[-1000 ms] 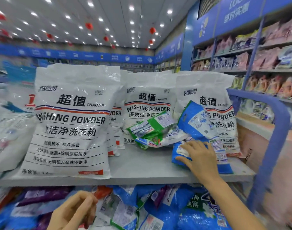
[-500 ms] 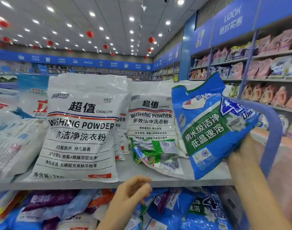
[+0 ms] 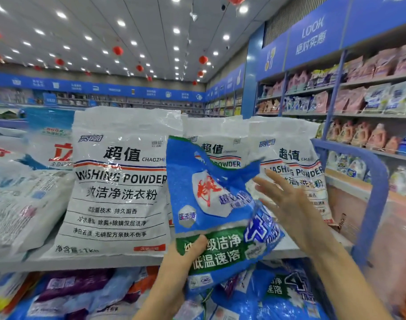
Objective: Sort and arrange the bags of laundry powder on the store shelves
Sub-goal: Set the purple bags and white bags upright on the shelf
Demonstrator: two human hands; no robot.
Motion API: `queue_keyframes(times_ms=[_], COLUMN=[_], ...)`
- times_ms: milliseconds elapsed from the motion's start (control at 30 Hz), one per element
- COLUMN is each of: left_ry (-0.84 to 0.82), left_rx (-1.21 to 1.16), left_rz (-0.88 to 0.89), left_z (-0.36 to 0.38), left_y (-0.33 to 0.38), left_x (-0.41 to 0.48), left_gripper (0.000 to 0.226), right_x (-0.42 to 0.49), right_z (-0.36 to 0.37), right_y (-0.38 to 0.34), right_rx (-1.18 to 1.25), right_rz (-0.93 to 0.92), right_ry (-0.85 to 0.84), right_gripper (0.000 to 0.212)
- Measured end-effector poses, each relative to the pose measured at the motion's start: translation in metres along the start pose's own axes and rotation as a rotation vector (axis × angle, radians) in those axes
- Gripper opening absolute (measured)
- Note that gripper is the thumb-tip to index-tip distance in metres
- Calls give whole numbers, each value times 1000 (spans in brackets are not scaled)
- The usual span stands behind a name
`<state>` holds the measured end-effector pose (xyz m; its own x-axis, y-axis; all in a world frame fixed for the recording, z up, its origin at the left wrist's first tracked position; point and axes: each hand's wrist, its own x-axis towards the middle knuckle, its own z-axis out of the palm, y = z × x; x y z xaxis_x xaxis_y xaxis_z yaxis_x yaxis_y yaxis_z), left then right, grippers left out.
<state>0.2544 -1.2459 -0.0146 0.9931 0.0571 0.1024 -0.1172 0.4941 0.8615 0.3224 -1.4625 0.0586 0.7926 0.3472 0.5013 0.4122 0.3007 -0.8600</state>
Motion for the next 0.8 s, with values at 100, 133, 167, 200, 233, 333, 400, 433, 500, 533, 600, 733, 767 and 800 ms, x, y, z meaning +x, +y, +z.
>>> queue_keyframes(times_ms=[100,133,167,200,233,333,400,433,500,533,600,733,767,800], left_ry=[18,16,12,7,1,-21,-4,16,66,90,145,256,276,290], left_rx=[182,227,268,318,373,476,534,547,551,553,548,493,503,522], left_rz=[37,47,59,73,92,169,209,215,209,211,224,282,290,296], left_z=[-12,-16,-21,-27,-33,-52,-59,-63,-71,-75,-84,-98,-100,-102], left_y=[0,0,0,1,2,12,19,23,29,32,36,49,53,57], left_x=[-2,-3,-6,-8,-11,-21,-25,-25,-27,-27,-29,-35,-38,-40], left_gripper=[65,66,69,73,75,70,56,46,33,31,25,27,35,42], right_x=[16,21,26,31,37,47,49,50,53,53,50,30,27,26], right_z=[25,33,39,41,41,41,49,55,64,67,70,91,99,107], right_y=[-1,-1,-3,-9,-17,-34,-29,-24,-17,-14,-4,38,48,56], right_rx=[-371,-390,-386,-366,-336,-264,-236,-219,-171,-114,-24,-149,-180,-202], right_rz=[-32,-49,-63,-67,-74,-73,-59,-53,-39,-23,31,190,193,168], right_ry=[28,110,196,270,324,337,314,309,306,289,203,-12,17,77], right_gripper=[29,21,16,15,16,18,19,18,16,16,20,35,29,22])
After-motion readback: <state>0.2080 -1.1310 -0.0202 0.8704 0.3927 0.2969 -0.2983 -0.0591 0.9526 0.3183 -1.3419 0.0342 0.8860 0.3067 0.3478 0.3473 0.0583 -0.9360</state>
